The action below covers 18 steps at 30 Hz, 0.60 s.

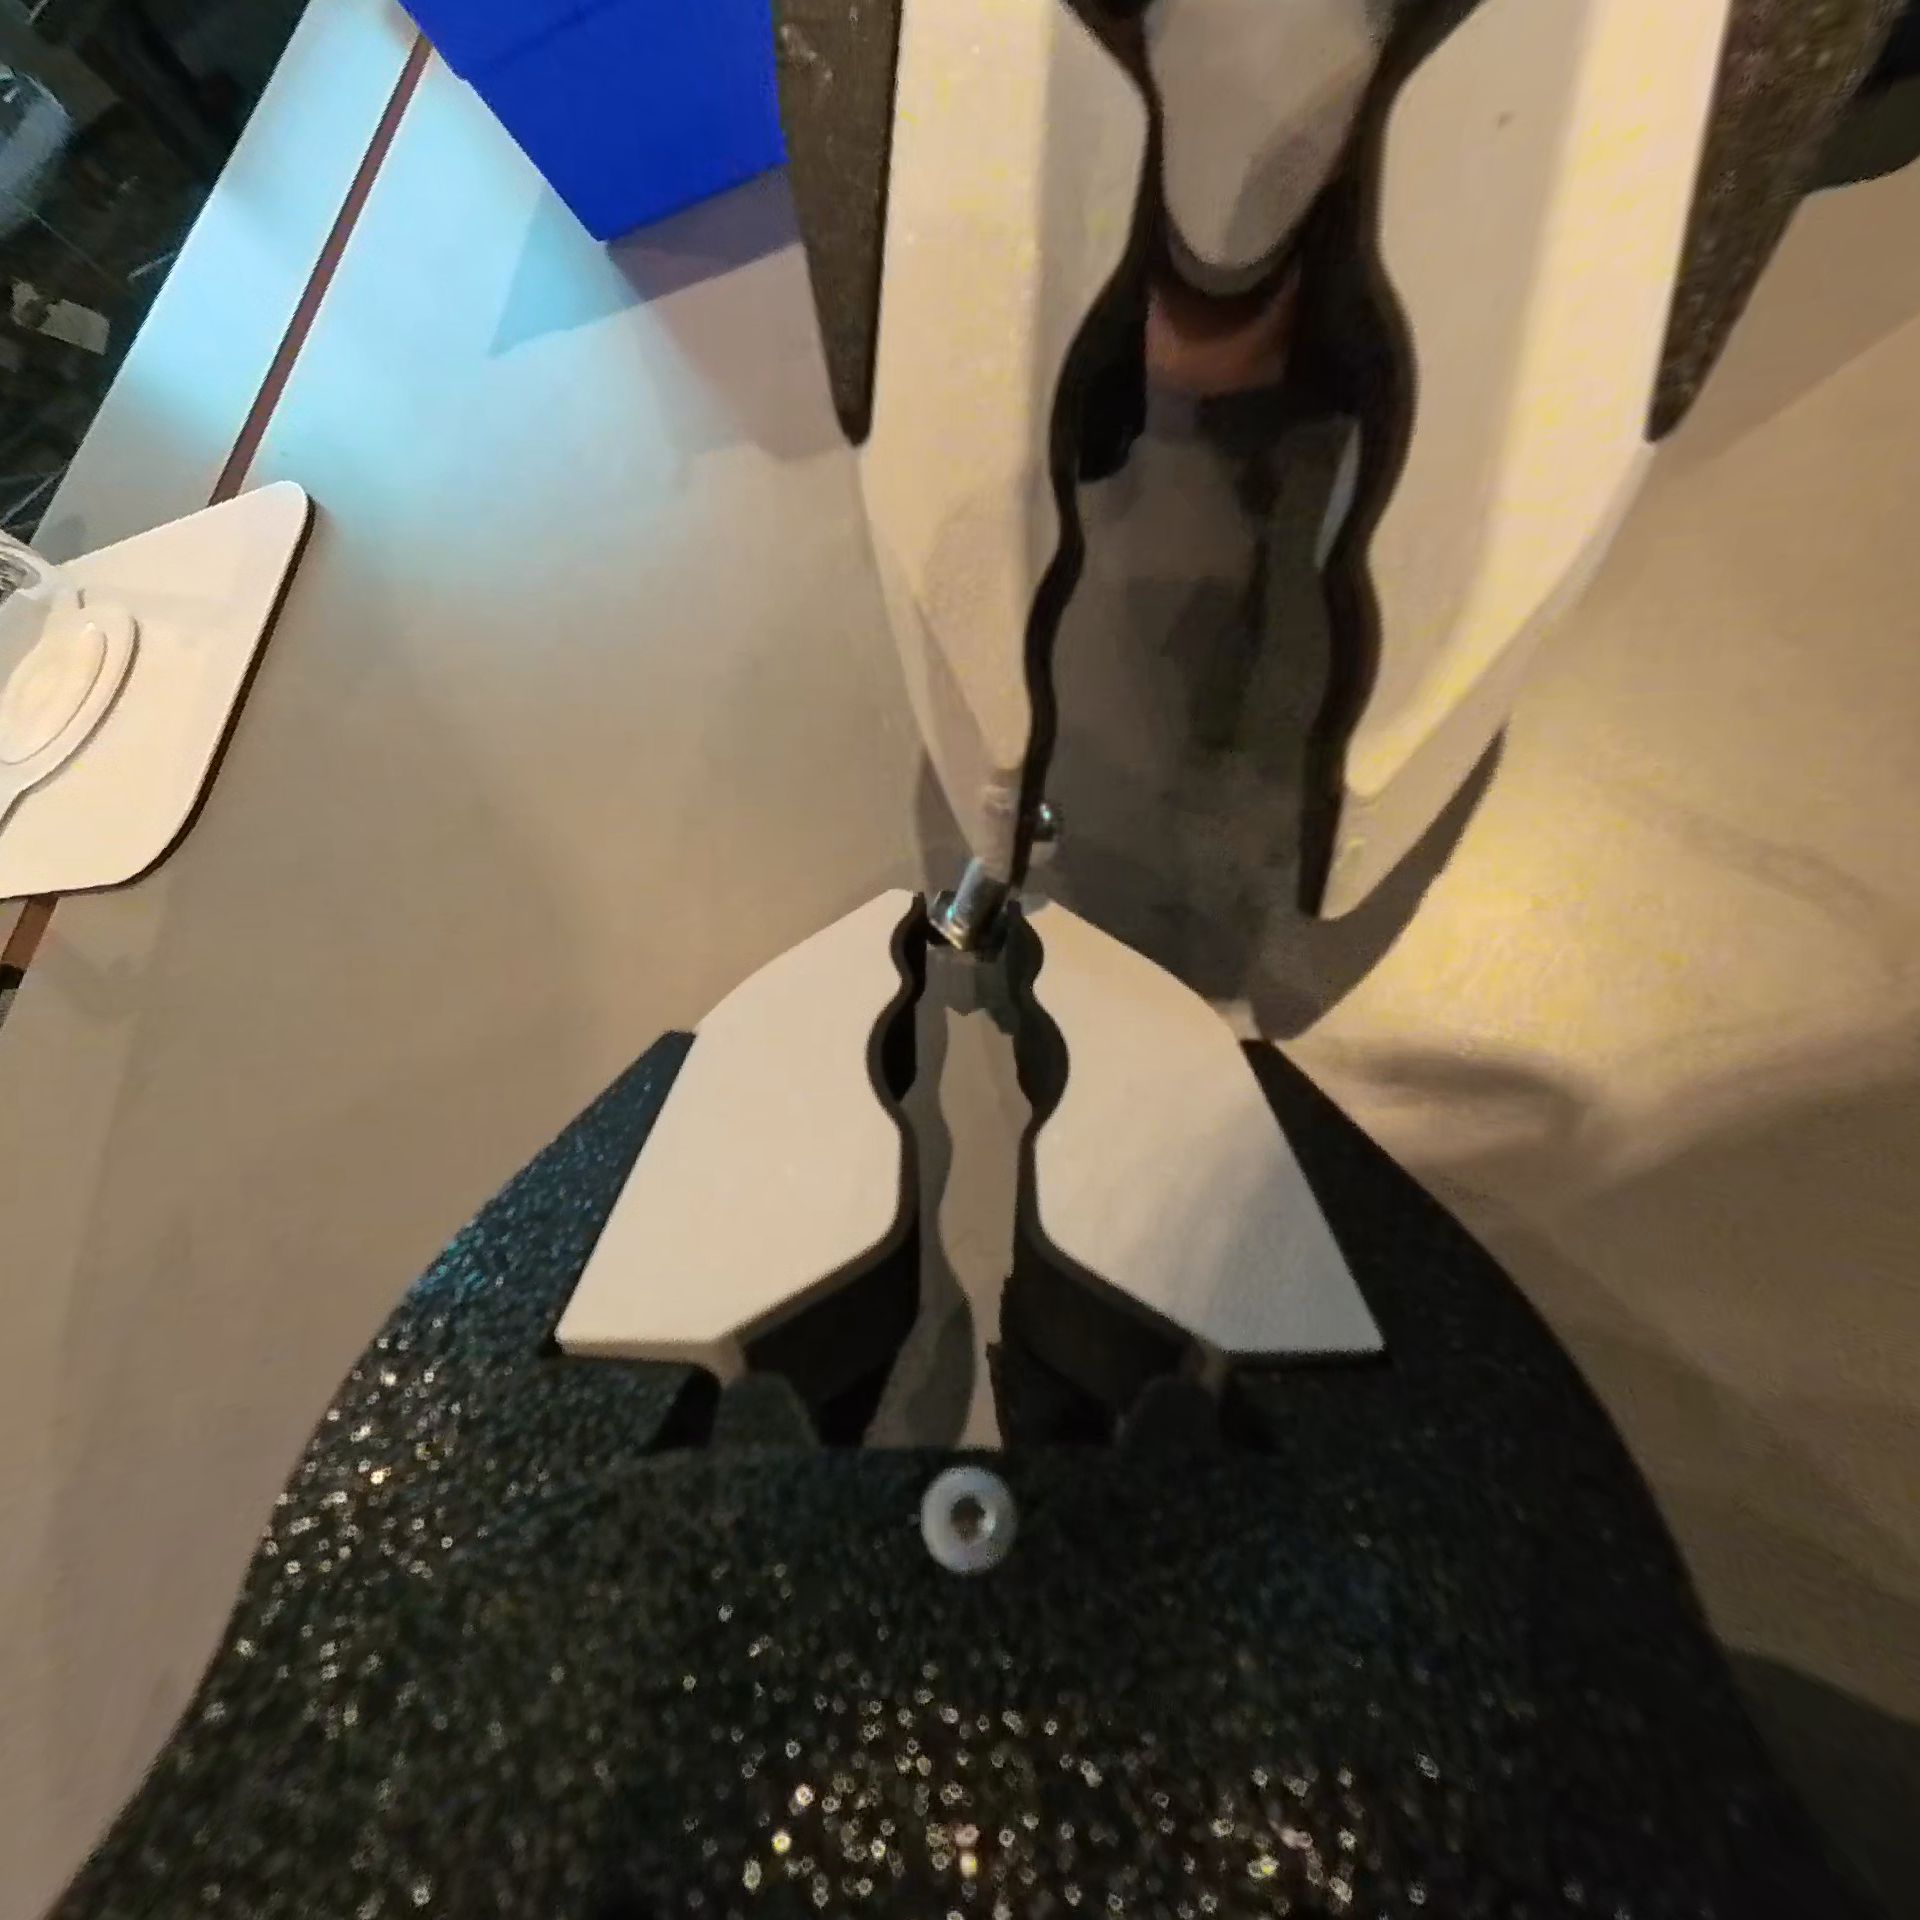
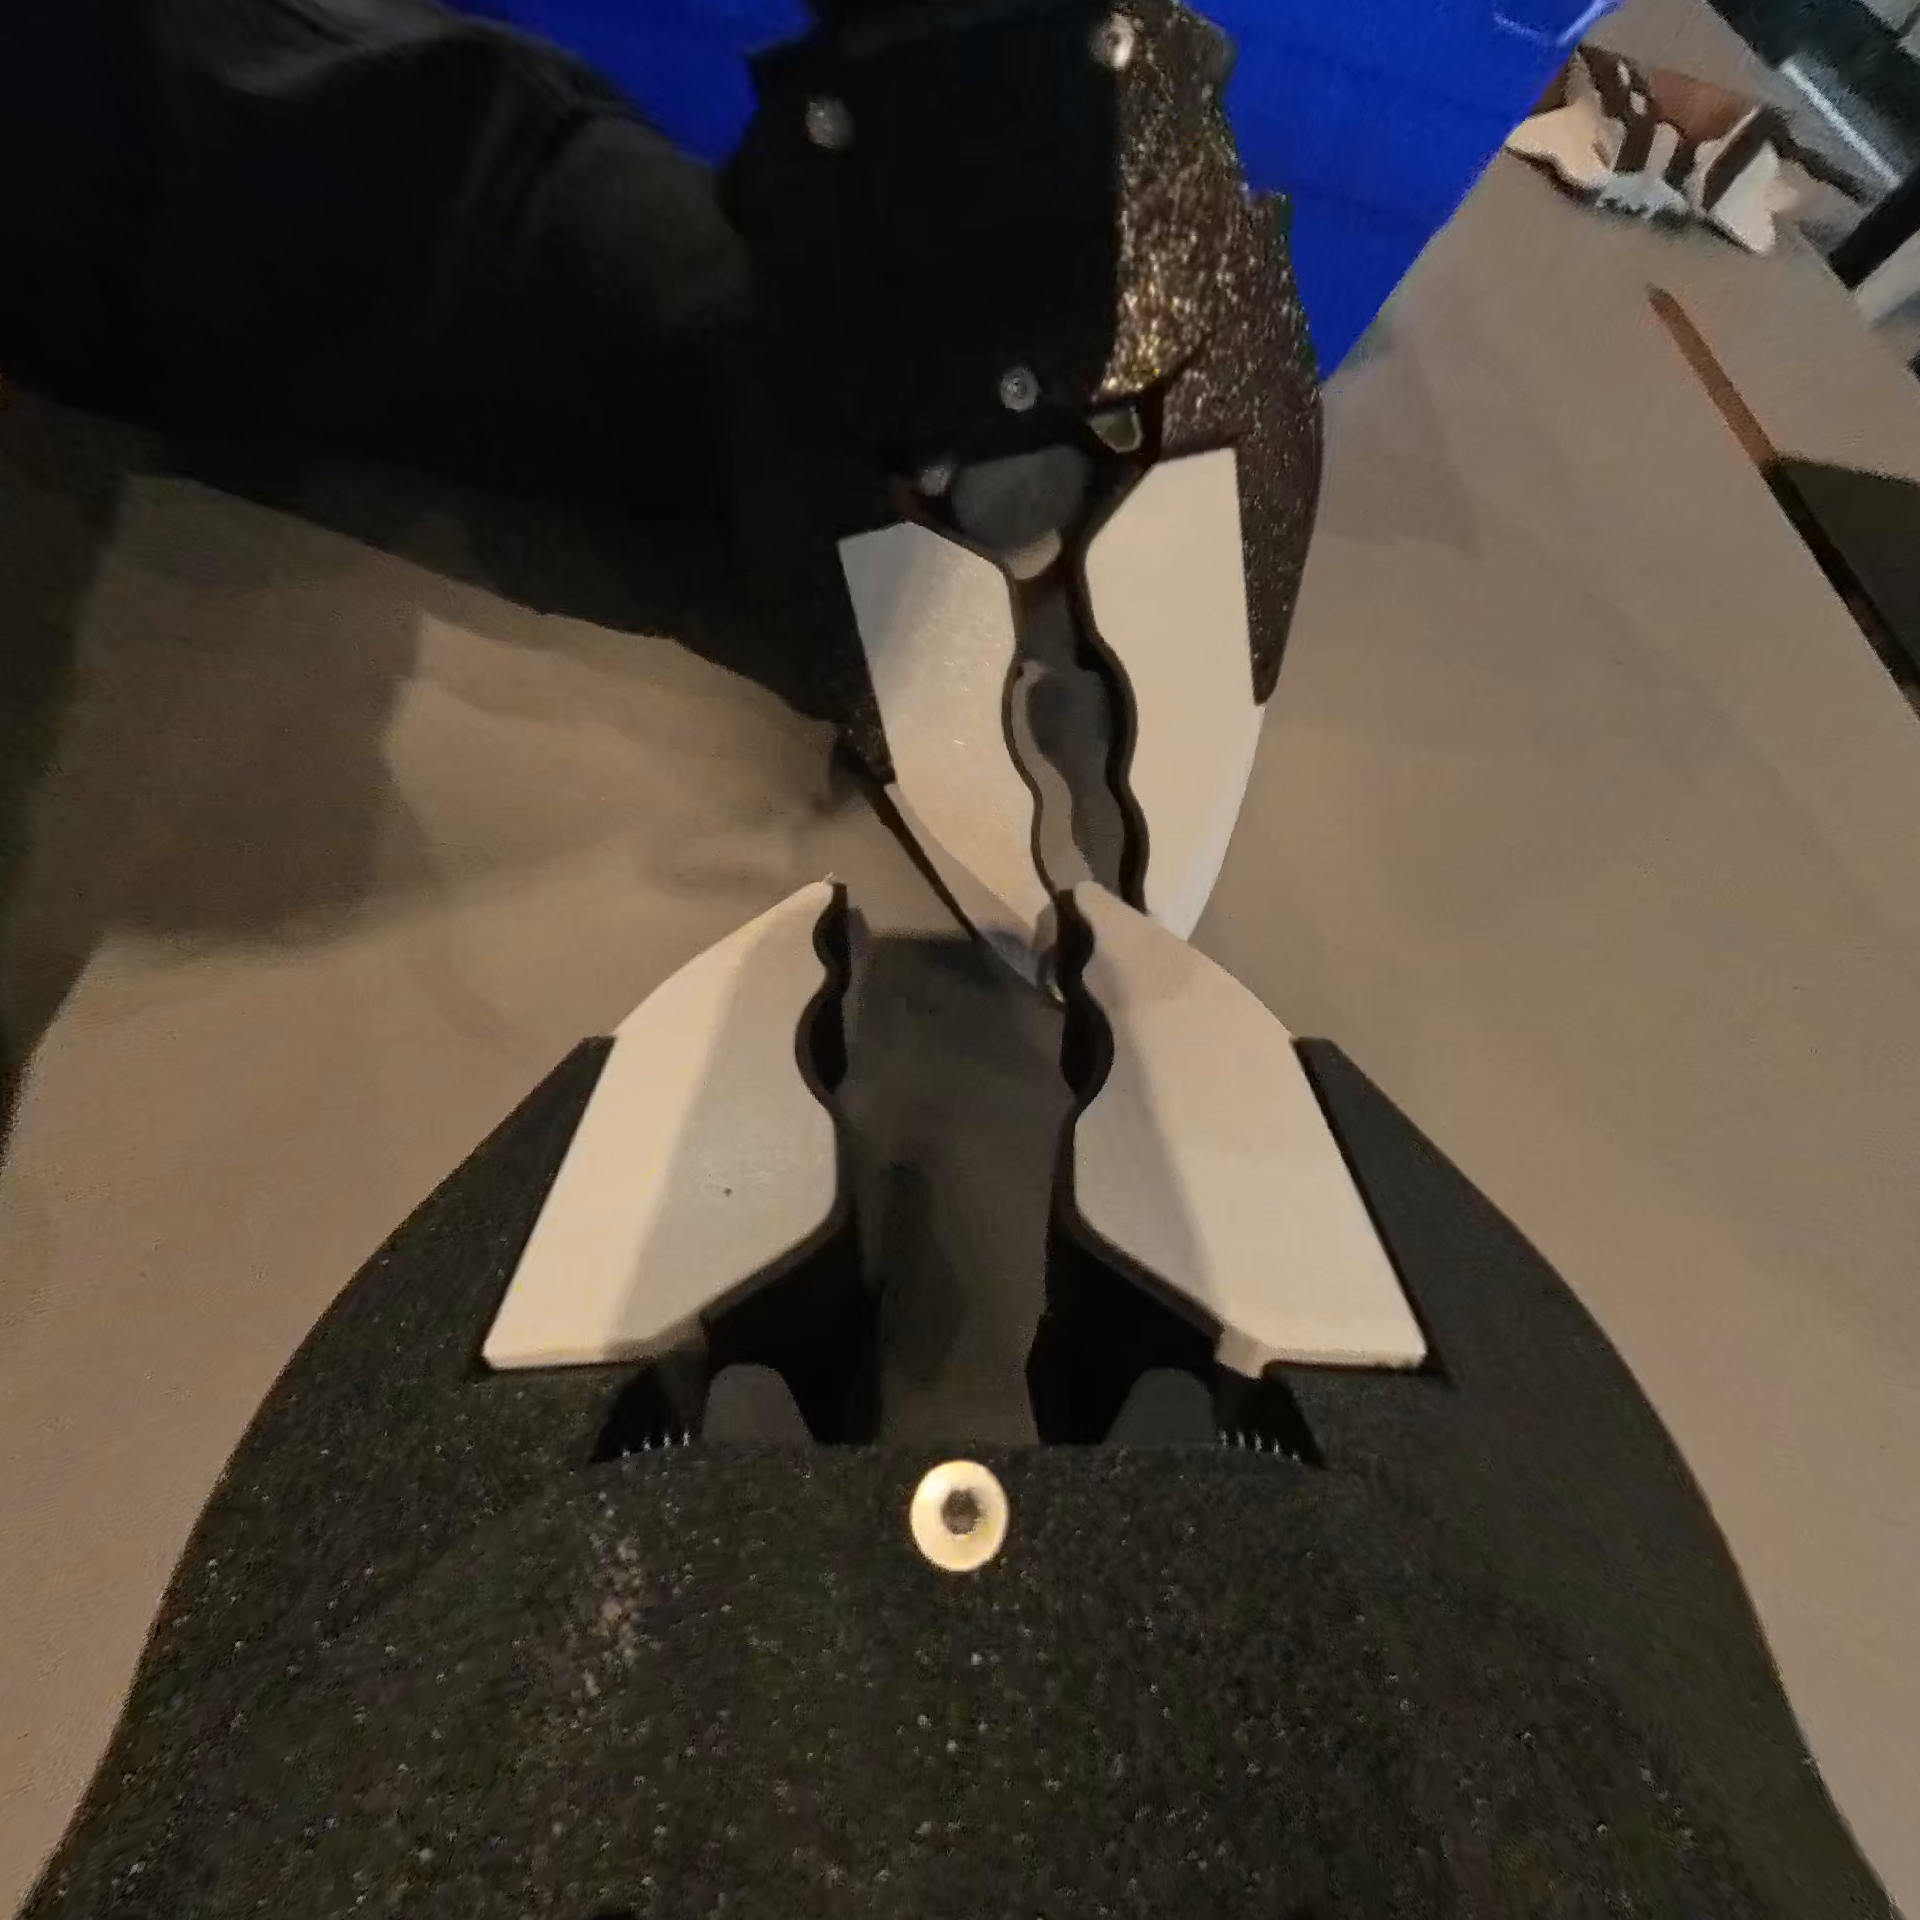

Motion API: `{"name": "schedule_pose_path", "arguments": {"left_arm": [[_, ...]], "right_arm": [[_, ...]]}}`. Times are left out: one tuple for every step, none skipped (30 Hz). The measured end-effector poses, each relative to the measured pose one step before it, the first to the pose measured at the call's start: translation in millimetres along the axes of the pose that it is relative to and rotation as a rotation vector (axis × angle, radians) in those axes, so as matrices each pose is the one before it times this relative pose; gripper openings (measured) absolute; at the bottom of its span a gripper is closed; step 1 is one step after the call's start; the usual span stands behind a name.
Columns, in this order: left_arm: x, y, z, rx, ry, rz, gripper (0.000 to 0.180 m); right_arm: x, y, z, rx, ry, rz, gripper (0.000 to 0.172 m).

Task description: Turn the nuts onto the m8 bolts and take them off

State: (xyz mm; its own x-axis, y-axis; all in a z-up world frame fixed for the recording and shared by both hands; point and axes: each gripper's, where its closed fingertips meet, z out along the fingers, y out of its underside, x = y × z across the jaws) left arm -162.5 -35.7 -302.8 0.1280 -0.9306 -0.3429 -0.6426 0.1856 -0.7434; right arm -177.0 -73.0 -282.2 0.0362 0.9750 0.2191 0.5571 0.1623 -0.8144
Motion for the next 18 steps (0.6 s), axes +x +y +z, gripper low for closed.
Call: {"name": "schedule_pose_path", "arguments": {"left_arm": [[-0.14, -0.13, -0.17, 0.0009, -0.0005, -0.0016, 0.014], [-0.27, -0.3, -0.25, 0.0033, -0.0005, -0.0022, 0.014], [-0.32, -0.36, -0.28, 0.0027, -0.0009, -0.0024, 0.014], [-0.16, -0.13, -0.12, 0.0011, 0.0, -0.0016, 0.014], [-0.05, 0.02, 0.03, 0.0, 0.0001, -0.0004, 0.014], [-0.03, 0.02, 0.03, -0.0007, 0.0, 0.0005, 0.014], [0.12, 0.1, 0.04, -0.0008, 0.0002, 0.0007, 0.014], [0.06, 0.11, 0.08, -0.0007, 0.0003, 0.0003, 0.014], [-0.03, 0.0, 0.0, 0.0, -0.0001, 0.0001, 0.014], [-0.05, -0.1, -0.08, 0.0007, -0.0001, -0.0001, 0.014], [-0.01, -0.08, -0.09, 0.0006, 0.0, -0.0005, 0.014], [-0.04, 0.01, 0.04, 0.0, 0.0001, -0.0006, 0.014], [-0.02, 0.04, 0.06, -0.0006, 0.0004, -0.0001, 0.014], [0.27, 0.14, 0.24, -0.002, 0.0014, 0.0017, 0.014], [0.37, 0.29, 0.23, -0.0025, 0.0004, 0.0034, 0.014], [-0.05, 0.22, 0.16, -0.0022, -0.0014, 0.001, 0.014], [-0.18, 0.02, 0.01, -0.0003, 0.0003, -0.0012, 0.014], [-0.08, -0.23, -0.15, 0.0022, 0.0001, -0.0016, 0.014]], "right_arm": [[1.98, 0.22, -0.15, -0.0058, 0.0208, -0.0123, 0.037], [3.04, 1.1, -0.98, -0.0076, 0.0204, -0.0063, 0.037], [3.59, 0.89, -1.59, -0.0022, 0.0177, 0.0047, 0.036], [3.51, 1.31, -1.46, -0.0028, 0.012, 0.0148, 0.036], [3.48, 1.94, -1.38, -0.0074, 0.0093, 0.0194, 0.035], [3.05, 1.22, -1.15, -0.0029, 0.0083, 0.0161, 0.035], [2.71, 0.41, -1.15, 0.0024, 0.0091, 0.0126, 0.034], [1.76, 0.08, -0.76, 0.0022, 0.0056, 0.0102, 0.033], [0.07, 0.2, -0.29, 0.0006, -0.0039, 0.0073, 0.032], [-1.01, 0.2, 0.41, -0.0012, -0.0085, 0.0055, 0.031], [-1.8, 0.21, 1.01, -0.0027, -0.0104, 0.0022, 0.032], [-2.44, 0.08, 1.48, -0.0019, -0.0105, -0.0031, 0.032], [-3.22, -0.65, 1.75, 0.0007, -0.0125, -0.0084, 0.032], [-3.59, -2.14, 1.59, 0.0098, -0.0105, -0.0123, 0.035], [-4.8, -2.94, 1.0, 0.0126, -0.0182, -0.0149, 0.035], [-3.94, -1.86, 0.69, 0.0056, -0.0158, -0.0126, 0.033], [0.23, -0.34, 0.08, -0.0027, 0.0083, -0.009, 0.033], [2.57, 0.9, -0.66, -0.0069, 0.0179, -0.0075, 0.033]]}}
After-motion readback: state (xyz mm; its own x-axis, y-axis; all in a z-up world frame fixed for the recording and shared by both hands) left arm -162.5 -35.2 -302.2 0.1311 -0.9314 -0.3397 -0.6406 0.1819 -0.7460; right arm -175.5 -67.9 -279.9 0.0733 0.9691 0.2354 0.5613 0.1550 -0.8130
